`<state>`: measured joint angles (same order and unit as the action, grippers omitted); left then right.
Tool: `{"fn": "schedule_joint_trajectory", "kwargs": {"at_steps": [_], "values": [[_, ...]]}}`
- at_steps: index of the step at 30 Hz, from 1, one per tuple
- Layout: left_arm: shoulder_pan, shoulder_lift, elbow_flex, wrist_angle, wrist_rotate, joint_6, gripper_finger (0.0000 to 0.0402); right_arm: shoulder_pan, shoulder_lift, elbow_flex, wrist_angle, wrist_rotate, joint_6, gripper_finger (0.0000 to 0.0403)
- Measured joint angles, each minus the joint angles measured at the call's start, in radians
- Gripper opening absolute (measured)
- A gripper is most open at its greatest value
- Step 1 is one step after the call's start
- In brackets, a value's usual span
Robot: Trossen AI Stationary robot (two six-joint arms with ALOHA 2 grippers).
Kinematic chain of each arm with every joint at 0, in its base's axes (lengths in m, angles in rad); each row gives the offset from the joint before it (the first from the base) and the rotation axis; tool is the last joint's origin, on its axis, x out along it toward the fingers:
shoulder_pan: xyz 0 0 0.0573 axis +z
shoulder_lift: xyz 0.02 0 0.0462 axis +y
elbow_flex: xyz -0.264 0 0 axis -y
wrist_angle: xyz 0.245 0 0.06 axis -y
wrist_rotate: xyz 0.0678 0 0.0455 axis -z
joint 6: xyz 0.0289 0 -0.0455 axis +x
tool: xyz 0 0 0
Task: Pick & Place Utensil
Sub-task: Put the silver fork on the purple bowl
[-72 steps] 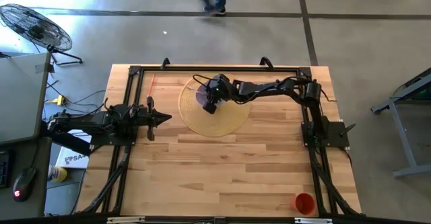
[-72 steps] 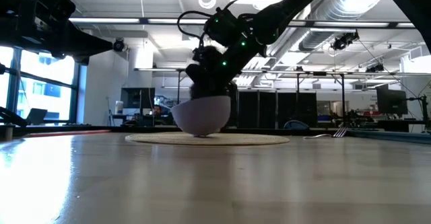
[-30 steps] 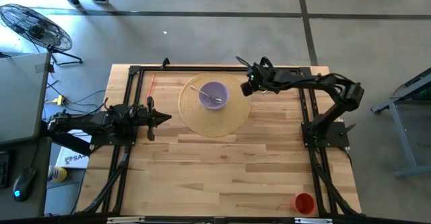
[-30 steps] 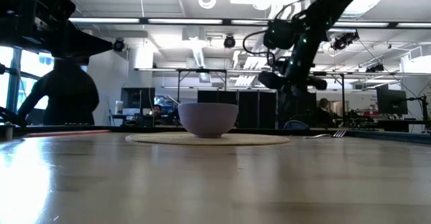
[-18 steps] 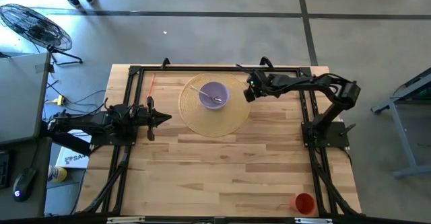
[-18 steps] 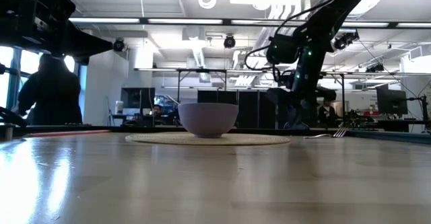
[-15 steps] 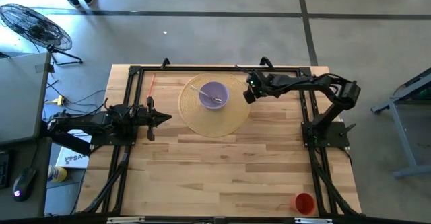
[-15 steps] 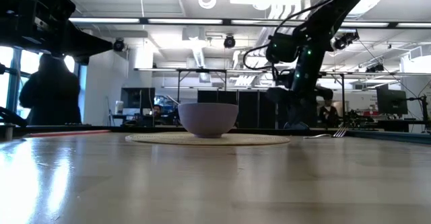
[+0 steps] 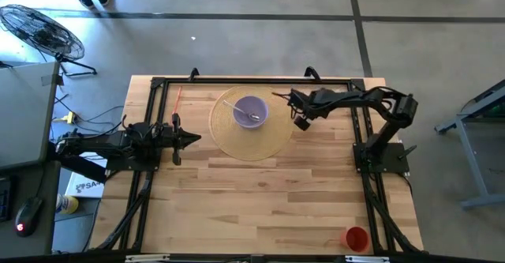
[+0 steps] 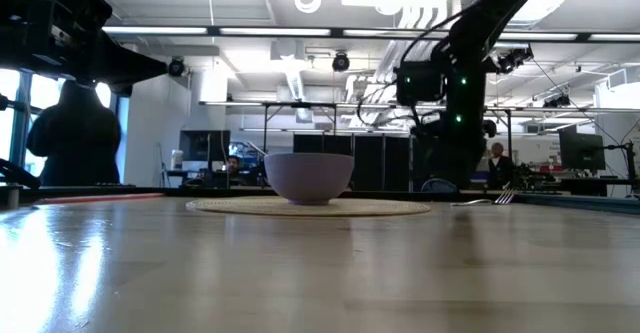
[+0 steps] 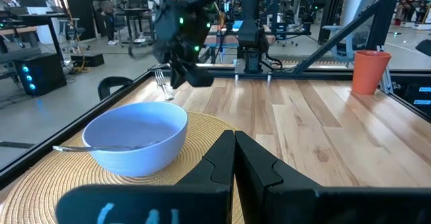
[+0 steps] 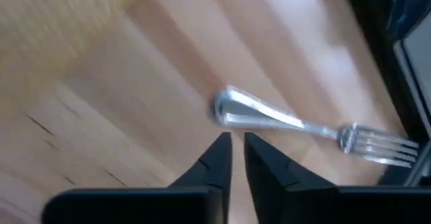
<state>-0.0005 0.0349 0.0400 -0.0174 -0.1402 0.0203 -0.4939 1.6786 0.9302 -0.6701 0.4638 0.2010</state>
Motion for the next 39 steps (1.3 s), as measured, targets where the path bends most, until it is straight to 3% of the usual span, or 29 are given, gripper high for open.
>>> {"fn": "schedule_joint_trajectory", "kwargs": {"at_steps": [3, 11, 20, 39], "values": [[0.000, 0.000, 0.000, 0.000, 0.000, 0.000, 0.0001, 0.011, 0.043, 0.000, -0.032, 0.015, -0.015, 0.0006], [0.000, 0.000, 0.000, 0.000, 0.000, 0.000, 0.0001, 0.027, 0.094, 0.000, 0.029, 0.172, 0.017, 0.0002], [0.000, 0.000, 0.000, 0.000, 0.000, 0.000, 0.0001, -0.017, 0.095, -0.003, 0.147, 0.054, 0.004, 0.0002], [0.000, 0.000, 0.000, 0.000, 0.000, 0.000, 0.0001, -0.011, 0.128, -0.001, 0.124, 0.045, 0.006, 0.0001]]}}
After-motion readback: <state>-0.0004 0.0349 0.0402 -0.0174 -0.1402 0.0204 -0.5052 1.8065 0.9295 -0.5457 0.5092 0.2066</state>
